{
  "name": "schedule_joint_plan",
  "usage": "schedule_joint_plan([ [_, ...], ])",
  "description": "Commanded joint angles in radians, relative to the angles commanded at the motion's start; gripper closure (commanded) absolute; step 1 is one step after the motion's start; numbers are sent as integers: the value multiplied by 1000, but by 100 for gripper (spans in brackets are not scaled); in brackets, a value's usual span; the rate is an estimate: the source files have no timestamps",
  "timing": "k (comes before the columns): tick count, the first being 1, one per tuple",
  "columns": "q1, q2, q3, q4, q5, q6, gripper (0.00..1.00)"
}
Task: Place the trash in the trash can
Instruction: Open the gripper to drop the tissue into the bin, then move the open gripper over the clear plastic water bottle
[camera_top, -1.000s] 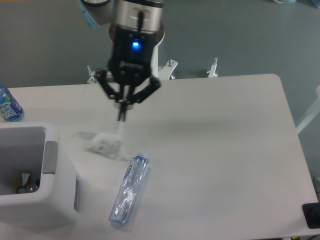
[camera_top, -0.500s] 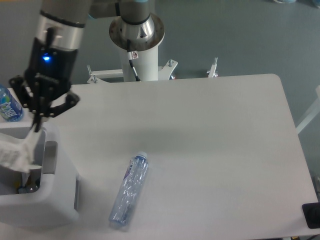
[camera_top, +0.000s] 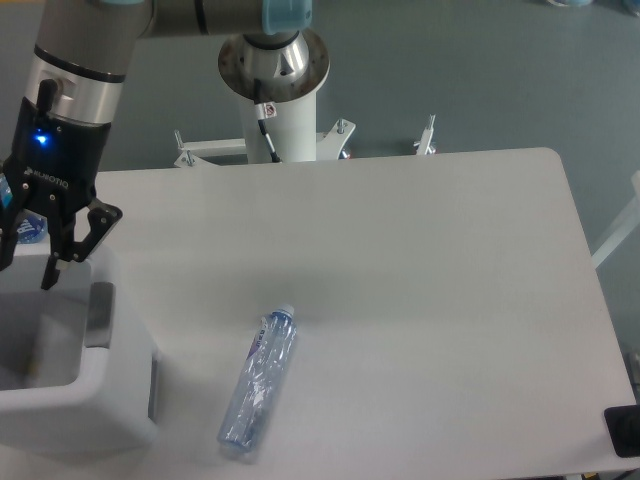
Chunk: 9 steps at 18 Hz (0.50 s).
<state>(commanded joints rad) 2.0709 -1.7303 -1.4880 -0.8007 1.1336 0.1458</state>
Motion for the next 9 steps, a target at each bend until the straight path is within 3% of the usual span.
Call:
schedule_joint_plan([
  [2,27,-3,2,-2,2,-12,0],
  [9,256,-40,29,5,2,-41,0],
])
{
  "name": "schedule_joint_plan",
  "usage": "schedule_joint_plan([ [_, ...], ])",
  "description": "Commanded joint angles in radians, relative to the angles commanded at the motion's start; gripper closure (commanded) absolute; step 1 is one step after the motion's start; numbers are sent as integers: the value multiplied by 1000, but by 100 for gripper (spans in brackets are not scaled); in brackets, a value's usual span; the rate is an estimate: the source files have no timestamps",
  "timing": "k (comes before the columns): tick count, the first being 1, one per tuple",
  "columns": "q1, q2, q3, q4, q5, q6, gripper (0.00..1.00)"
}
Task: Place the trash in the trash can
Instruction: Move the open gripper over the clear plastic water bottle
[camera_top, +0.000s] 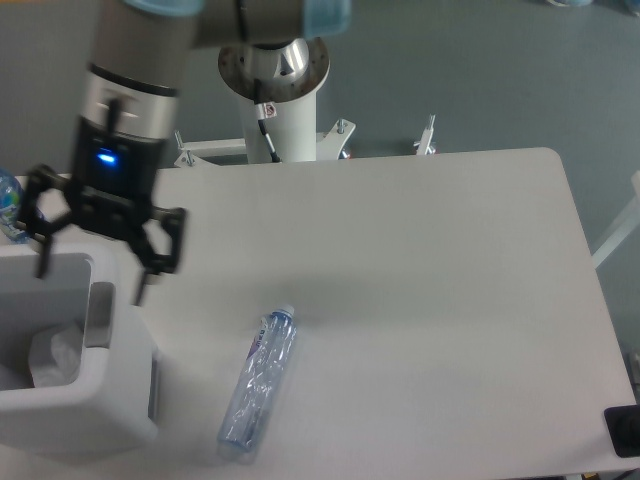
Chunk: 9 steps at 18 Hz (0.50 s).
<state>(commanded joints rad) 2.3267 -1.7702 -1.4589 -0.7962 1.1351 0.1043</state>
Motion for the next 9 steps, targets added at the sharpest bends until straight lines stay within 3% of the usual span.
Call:
schedule_joint_plan([
  [3,65,-29,0,0,-2,2,0],
  [6,82,-72,29,2,3,2,0],
  [9,97,-95,34,44,5,9,0],
])
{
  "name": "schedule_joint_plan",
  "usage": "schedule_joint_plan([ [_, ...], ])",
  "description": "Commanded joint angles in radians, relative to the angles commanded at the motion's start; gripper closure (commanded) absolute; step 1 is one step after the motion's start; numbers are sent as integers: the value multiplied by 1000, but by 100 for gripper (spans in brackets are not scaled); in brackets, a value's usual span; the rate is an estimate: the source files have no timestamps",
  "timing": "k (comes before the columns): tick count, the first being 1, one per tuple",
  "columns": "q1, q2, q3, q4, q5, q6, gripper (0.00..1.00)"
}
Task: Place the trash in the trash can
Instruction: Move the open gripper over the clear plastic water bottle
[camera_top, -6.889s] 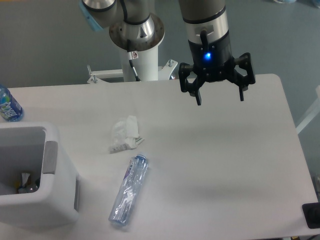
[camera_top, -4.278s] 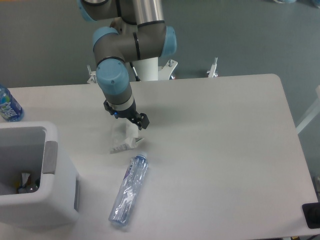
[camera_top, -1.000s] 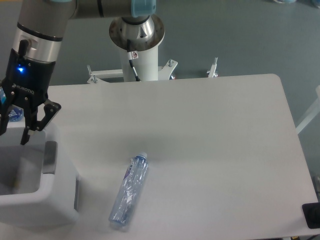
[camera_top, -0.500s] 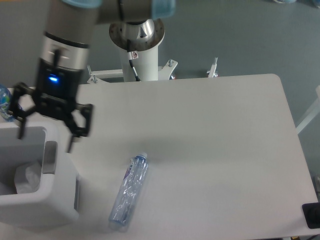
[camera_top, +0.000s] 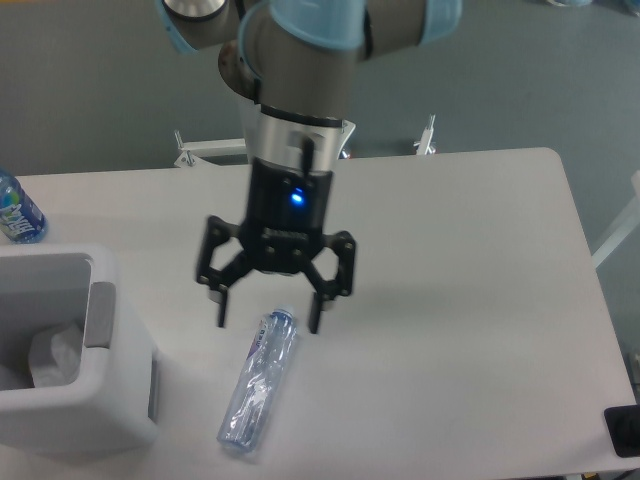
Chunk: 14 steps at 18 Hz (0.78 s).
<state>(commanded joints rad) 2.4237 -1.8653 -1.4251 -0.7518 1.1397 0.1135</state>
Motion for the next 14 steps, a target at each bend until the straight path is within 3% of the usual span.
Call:
schedule_joint_plan([
  [5,8,-49,9,15,21,5,0],
  [8,-3,-95,0,15,161,136,0],
  [12,-32,-164,0,15,164,170,0],
  [14,-47,-208,0,14,164,256,0],
])
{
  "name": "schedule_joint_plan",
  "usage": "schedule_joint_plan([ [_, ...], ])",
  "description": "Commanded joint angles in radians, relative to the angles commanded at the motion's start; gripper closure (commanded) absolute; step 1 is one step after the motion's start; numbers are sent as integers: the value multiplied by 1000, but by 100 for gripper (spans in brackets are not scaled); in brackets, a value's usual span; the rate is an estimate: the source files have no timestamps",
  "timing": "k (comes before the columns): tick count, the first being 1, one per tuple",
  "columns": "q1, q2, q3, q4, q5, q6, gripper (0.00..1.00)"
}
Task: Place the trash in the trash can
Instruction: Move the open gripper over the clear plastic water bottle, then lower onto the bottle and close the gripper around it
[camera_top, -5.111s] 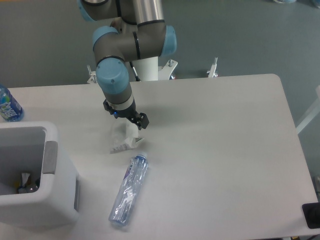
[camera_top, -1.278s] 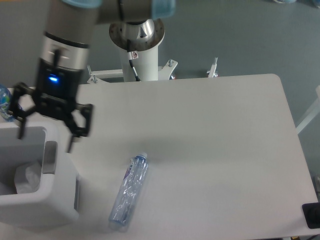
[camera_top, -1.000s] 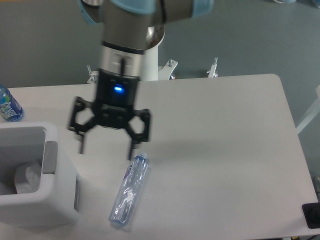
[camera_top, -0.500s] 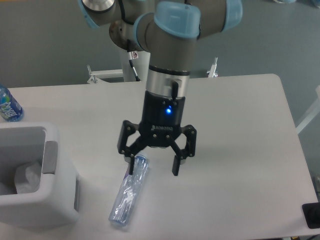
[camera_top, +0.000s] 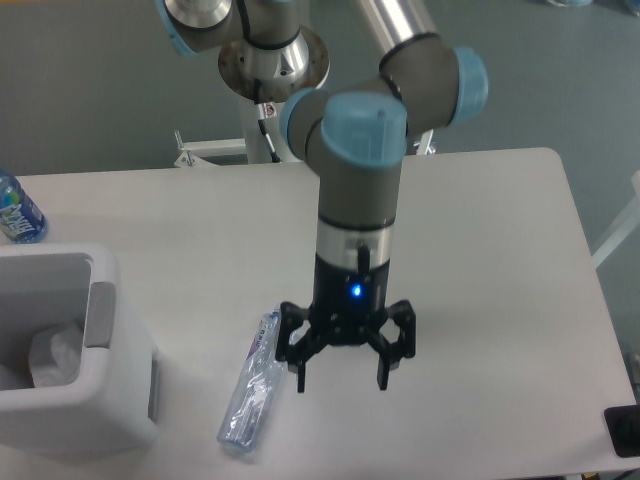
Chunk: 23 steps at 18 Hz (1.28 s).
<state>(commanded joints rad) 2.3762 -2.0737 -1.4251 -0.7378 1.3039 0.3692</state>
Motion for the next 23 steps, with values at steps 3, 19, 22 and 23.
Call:
schedule_joint_plan([
  [3,-17,-37,-15,-8,3,65,0],
  [19,-113,-147,-63,11,12,131,0],
  [22,-129,-163,-61,11,28,129,0],
  [23,-138,-167,-54,11,31,129,0],
])
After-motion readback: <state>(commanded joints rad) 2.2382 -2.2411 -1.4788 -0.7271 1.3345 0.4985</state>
